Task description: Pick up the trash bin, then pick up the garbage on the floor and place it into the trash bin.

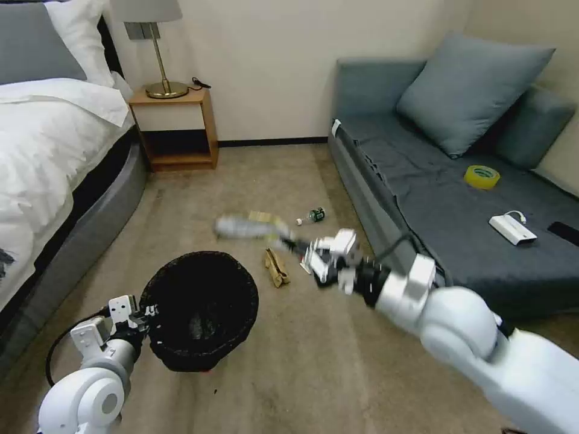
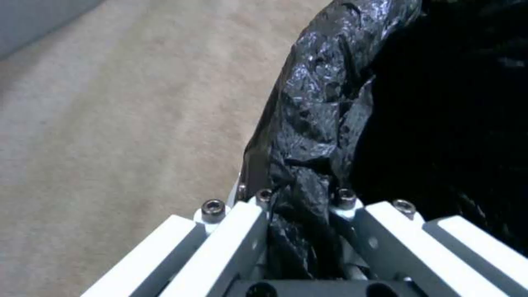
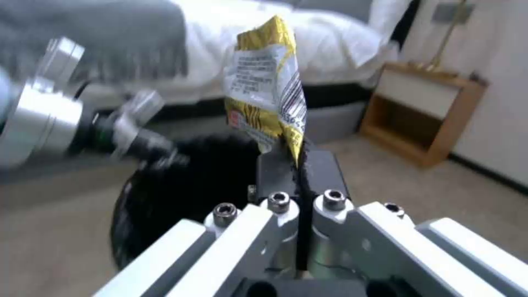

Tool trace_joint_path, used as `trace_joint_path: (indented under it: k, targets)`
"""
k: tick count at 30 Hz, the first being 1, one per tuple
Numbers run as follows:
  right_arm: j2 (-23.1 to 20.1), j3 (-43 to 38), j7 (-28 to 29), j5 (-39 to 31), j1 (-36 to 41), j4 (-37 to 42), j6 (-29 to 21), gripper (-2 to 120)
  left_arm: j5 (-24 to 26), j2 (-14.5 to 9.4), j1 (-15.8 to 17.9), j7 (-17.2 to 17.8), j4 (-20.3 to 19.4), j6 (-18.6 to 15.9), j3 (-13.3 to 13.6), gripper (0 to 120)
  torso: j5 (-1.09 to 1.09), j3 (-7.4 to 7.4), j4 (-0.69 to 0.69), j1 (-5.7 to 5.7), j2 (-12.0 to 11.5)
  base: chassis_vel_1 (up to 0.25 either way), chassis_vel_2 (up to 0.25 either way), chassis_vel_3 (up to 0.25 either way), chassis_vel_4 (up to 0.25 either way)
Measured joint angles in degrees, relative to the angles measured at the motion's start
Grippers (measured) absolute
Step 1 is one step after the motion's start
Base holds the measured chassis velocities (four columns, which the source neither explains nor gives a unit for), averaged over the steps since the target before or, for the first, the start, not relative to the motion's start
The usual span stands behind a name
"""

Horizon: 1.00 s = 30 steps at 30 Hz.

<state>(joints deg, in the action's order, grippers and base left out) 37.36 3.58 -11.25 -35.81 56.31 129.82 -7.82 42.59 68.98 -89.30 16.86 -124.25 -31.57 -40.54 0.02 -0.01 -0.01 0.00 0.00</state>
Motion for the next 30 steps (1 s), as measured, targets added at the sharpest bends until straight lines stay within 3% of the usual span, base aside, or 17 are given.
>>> trace_joint_path:
  k: [7, 11, 28, 30]
  targets:
    - [1.6, 1.58, -0.88, 4.16, 3.05, -1.37, 0.24, 0, -0.92, -0.21, -0.45, -1.13, -1.53, -1.06, 2.51, 3, 0.0, 0.0, 0.01, 0.0, 0.0, 0.0, 0.0, 0.0, 0.0]
    - [2.82, 4.55, -1.92, 6.61, 2.64, -4.95, 0.77, 0, -2.44, -0.2, -0.61, -1.92, -2.75, -1.64, 5.48, 3, -0.02, 0.0, 0.01, 0.0, 0.0, 0.0, 0.0, 0.0, 0.0]
    - [4.9, 11.5, -2.7, 16.47, -2.16, -14.67, 1.29, 0, -2.5, -0.71, -1.17, -2.26, -4.2, -2.59, 7.47, 3, -0.02, 0.0, 0.01, 0.0, 0.0, 0.0, 0.0, 0.0, 0.0]
    - [5.61, 12.46, -1.99, 16.58, -2.35, -15.58, 1.25, 9, -2.48, -0.87, -1.27, -2.26, -4.29, -2.6, 7.81, 3, -0.02, 0.0, 0.01, 0.0, 0.0, 0.0, 0.0, 0.0, 0.0]
